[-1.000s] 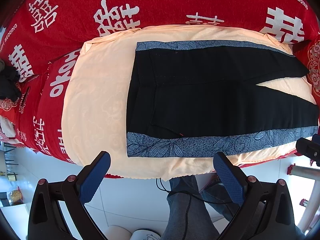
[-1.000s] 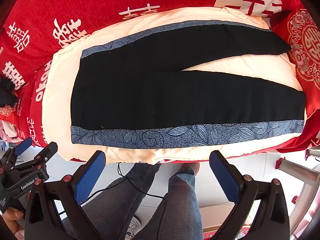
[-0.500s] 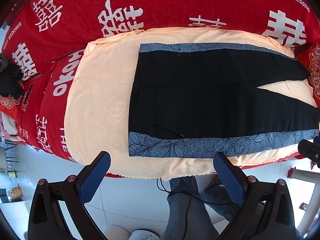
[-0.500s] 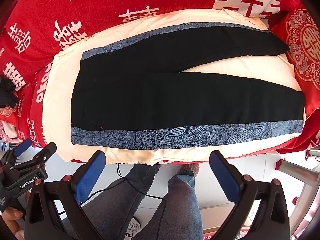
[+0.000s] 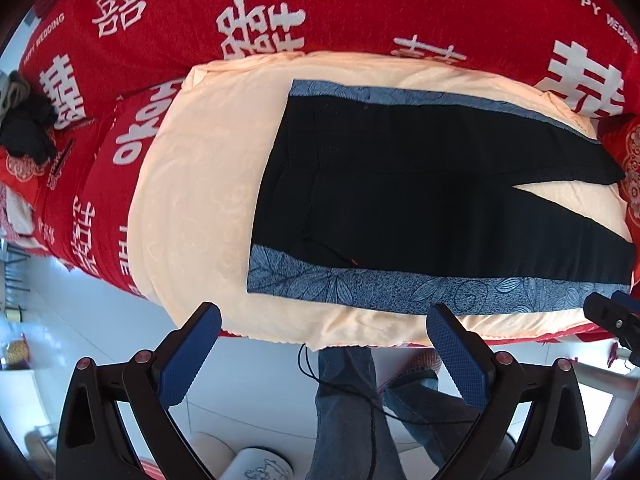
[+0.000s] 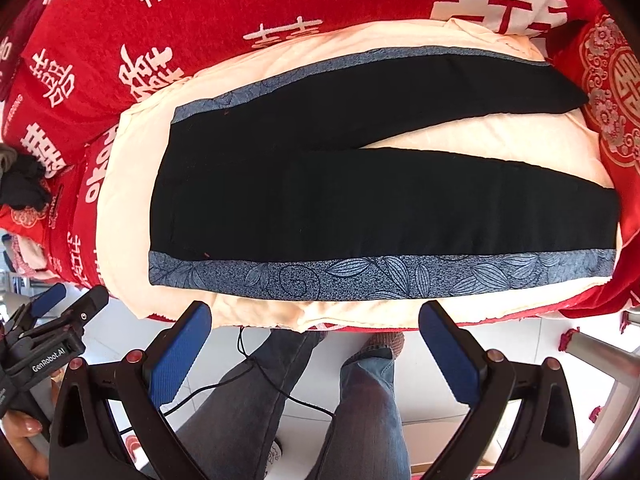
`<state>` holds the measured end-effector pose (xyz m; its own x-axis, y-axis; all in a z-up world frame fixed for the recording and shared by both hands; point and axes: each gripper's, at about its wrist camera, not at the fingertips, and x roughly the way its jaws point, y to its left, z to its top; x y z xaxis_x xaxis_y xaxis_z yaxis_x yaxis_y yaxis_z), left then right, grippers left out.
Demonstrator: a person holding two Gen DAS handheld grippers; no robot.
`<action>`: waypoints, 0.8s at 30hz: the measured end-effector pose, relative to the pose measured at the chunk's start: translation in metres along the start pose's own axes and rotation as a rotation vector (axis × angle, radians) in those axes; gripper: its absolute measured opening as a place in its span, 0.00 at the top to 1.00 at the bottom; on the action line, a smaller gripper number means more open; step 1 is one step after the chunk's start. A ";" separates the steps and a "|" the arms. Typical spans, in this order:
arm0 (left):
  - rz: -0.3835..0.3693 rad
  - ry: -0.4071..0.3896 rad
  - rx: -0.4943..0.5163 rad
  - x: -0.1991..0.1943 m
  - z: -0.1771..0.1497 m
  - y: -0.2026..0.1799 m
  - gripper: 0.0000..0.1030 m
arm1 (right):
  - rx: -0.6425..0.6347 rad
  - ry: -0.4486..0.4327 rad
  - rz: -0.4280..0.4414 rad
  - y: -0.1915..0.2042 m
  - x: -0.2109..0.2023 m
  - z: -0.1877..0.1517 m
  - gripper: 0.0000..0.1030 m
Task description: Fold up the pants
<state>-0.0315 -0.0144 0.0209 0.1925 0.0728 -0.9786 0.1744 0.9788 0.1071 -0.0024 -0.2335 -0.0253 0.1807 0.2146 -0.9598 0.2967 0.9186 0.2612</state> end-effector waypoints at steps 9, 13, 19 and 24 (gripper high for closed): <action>-0.108 0.049 -0.048 0.047 -0.003 0.021 0.00 | 0.055 -0.006 0.151 -0.010 0.027 -0.003 0.00; -0.152 0.056 -0.079 0.083 -0.005 0.038 0.00 | 0.073 -0.023 0.247 0.002 0.050 -0.009 0.00; -0.316 0.079 -0.159 0.133 -0.014 0.064 0.00 | 0.121 0.050 0.499 0.032 0.115 -0.027 0.01; -0.408 0.082 -0.210 0.162 -0.019 0.074 0.00 | 0.199 0.149 0.590 0.038 0.194 -0.046 0.49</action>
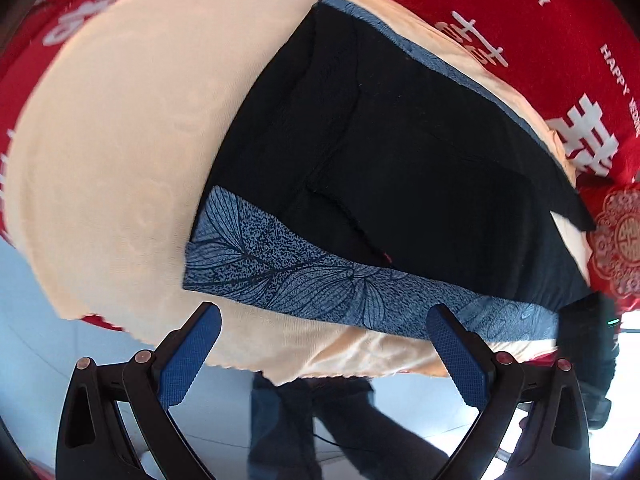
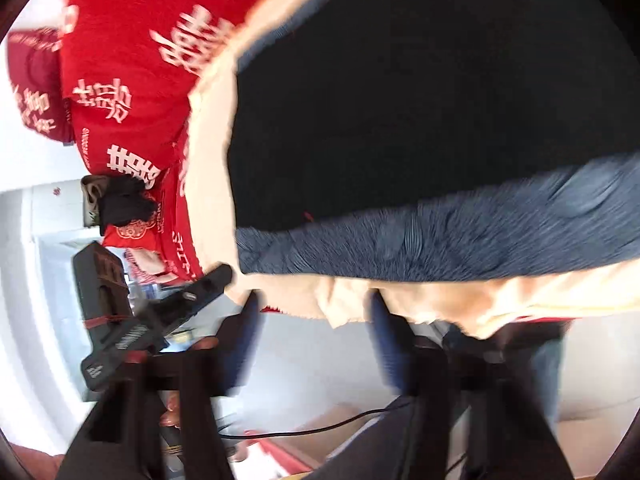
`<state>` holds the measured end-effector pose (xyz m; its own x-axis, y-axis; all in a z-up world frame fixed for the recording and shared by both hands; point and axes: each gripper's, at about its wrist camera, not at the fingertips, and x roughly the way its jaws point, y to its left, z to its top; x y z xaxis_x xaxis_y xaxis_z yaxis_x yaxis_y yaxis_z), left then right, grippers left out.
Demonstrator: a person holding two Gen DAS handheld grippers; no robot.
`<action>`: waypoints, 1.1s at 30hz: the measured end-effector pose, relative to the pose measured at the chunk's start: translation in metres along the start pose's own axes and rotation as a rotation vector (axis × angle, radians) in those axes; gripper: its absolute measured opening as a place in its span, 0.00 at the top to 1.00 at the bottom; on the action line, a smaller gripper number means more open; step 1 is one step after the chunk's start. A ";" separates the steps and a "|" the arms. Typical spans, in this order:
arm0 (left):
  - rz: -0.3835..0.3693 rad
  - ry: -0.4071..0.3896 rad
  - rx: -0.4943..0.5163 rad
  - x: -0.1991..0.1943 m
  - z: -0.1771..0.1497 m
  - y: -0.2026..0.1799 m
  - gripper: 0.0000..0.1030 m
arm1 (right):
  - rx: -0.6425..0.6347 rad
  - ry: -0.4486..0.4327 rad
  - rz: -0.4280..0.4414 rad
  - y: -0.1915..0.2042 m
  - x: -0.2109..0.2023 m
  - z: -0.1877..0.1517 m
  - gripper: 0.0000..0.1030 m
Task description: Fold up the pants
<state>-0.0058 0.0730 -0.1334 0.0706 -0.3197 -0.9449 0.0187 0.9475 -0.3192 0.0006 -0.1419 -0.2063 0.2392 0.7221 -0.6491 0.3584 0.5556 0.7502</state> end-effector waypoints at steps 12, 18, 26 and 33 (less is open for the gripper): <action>-0.167 0.053 -0.152 0.022 -0.014 0.024 0.00 | 0.161 -0.129 0.207 -0.044 0.010 0.016 0.94; -0.275 -0.007 -0.316 0.036 0.011 0.013 0.20 | 0.042 -0.157 0.294 -0.007 -0.021 0.014 0.94; -0.291 0.023 -0.231 0.047 0.023 0.005 0.64 | 0.047 -0.109 0.175 -0.040 -0.021 0.012 0.88; -0.284 0.046 -0.144 0.041 0.030 -0.006 0.64 | 0.216 -0.228 0.188 -0.101 -0.051 0.001 0.61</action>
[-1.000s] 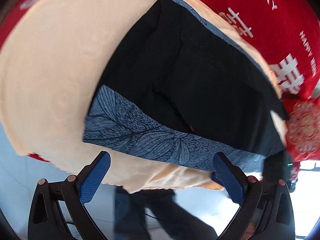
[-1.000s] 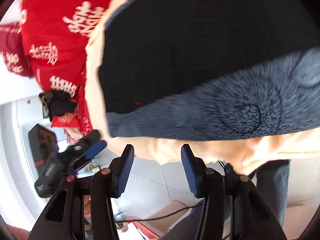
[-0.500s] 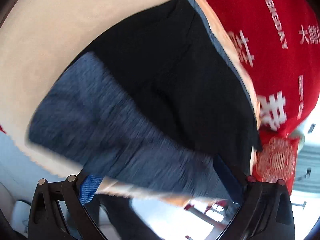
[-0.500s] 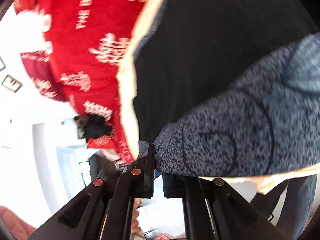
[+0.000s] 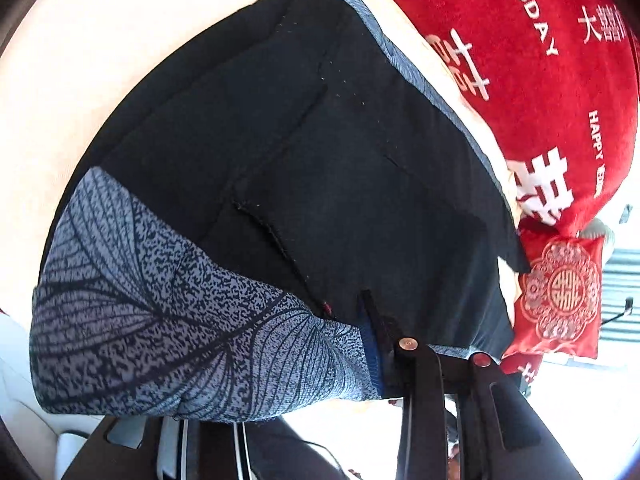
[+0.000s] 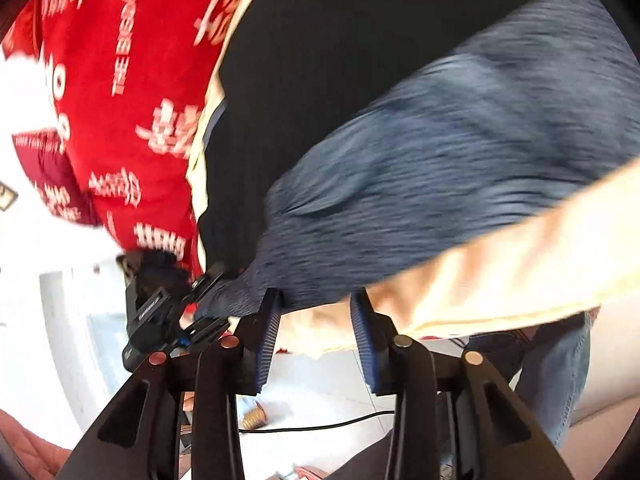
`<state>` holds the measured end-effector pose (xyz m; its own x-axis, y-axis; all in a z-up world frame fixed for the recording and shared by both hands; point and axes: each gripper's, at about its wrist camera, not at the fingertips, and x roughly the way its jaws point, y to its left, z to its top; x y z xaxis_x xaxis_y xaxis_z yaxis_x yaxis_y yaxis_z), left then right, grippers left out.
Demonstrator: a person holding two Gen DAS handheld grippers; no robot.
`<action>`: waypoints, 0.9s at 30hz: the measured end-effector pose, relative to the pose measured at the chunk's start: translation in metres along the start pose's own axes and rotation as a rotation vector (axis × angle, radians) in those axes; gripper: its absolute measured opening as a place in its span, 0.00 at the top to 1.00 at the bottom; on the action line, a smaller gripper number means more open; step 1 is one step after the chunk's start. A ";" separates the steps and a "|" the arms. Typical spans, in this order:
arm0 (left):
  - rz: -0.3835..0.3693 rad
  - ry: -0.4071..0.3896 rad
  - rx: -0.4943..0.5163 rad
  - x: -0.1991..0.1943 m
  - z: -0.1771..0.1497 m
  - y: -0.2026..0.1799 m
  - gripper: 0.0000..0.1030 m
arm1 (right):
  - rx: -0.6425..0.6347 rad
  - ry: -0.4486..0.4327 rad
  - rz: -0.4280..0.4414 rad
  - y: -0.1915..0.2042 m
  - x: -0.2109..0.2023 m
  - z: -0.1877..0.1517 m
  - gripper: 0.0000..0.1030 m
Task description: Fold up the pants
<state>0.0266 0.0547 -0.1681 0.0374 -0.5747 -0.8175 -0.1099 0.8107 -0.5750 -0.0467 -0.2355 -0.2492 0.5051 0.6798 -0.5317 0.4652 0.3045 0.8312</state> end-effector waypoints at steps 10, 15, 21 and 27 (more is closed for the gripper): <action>0.055 -0.007 -0.028 -0.004 0.003 0.009 0.64 | 0.271 -0.163 0.245 -0.037 -0.022 0.001 0.94; 0.072 -0.082 -0.068 -0.031 0.014 -0.015 0.64 | 0.076 -0.109 0.118 0.033 -0.054 0.031 0.95; 0.053 -0.220 -0.046 -0.057 0.071 -0.073 0.64 | -0.206 0.041 0.042 0.128 -0.059 0.132 0.95; 0.191 -0.334 0.052 -0.020 0.167 -0.110 0.51 | -0.367 0.157 -0.048 0.181 -0.018 0.249 0.95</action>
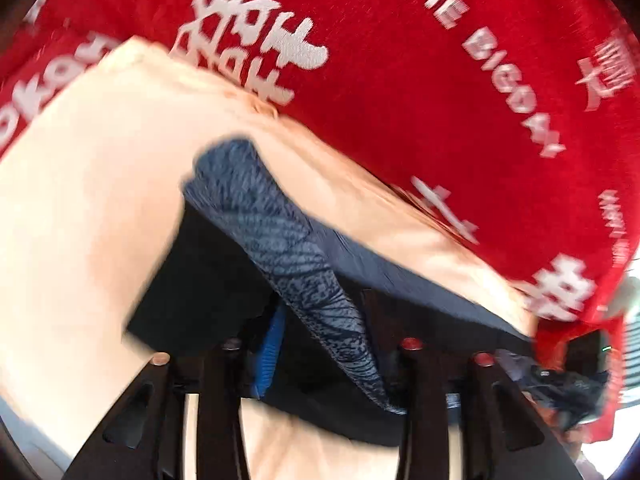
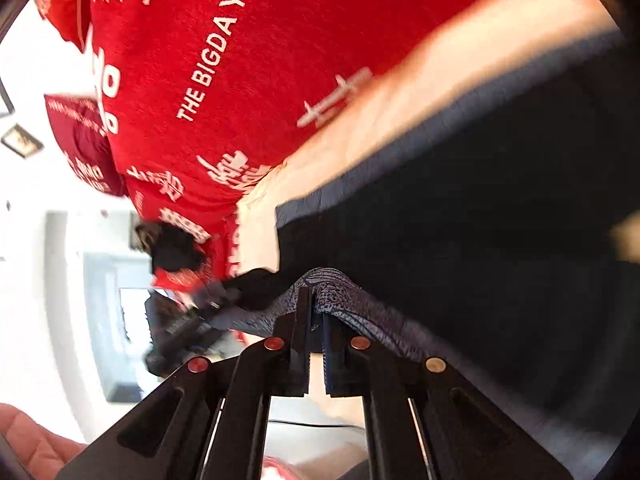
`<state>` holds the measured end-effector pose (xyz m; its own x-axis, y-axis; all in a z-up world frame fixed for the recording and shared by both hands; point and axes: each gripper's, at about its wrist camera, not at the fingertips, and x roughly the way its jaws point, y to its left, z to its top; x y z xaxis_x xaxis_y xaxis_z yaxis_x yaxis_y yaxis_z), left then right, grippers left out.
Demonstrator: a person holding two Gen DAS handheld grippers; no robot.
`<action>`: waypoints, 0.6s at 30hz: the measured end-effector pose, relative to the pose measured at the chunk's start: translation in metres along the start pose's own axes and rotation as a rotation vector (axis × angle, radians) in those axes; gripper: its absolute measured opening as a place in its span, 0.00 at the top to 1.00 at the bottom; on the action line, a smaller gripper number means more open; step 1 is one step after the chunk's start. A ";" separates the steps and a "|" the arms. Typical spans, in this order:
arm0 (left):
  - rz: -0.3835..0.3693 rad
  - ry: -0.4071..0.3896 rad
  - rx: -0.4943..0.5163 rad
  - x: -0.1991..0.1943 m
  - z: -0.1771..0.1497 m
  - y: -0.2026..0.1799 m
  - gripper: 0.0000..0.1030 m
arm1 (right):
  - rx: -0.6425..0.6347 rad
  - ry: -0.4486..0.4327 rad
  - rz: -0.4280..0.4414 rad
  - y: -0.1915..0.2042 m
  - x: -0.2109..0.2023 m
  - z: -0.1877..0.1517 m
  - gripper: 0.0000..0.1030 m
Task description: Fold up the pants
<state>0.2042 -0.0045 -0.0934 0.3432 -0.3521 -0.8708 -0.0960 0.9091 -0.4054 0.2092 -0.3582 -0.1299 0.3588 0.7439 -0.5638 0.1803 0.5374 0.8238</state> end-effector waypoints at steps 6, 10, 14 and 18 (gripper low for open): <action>0.228 -0.008 0.015 0.087 0.036 0.005 0.33 | 0.028 0.111 -0.137 -0.057 0.071 0.081 0.95; 0.262 -0.016 0.013 0.075 0.047 0.003 0.32 | 0.066 0.101 -0.156 -0.075 0.087 0.096 0.95; 0.319 -0.076 0.038 0.025 0.053 0.008 0.32 | -0.047 0.108 -0.232 -0.043 0.075 0.098 0.91; 0.343 -0.037 0.109 0.011 0.036 -0.001 0.32 | -0.208 0.097 -0.223 0.007 0.056 0.074 0.85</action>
<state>0.2419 -0.0015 -0.0923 0.3417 -0.0162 -0.9397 -0.1123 0.9920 -0.0579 0.2982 -0.3416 -0.1511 0.2408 0.6277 -0.7403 0.0495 0.7538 0.6553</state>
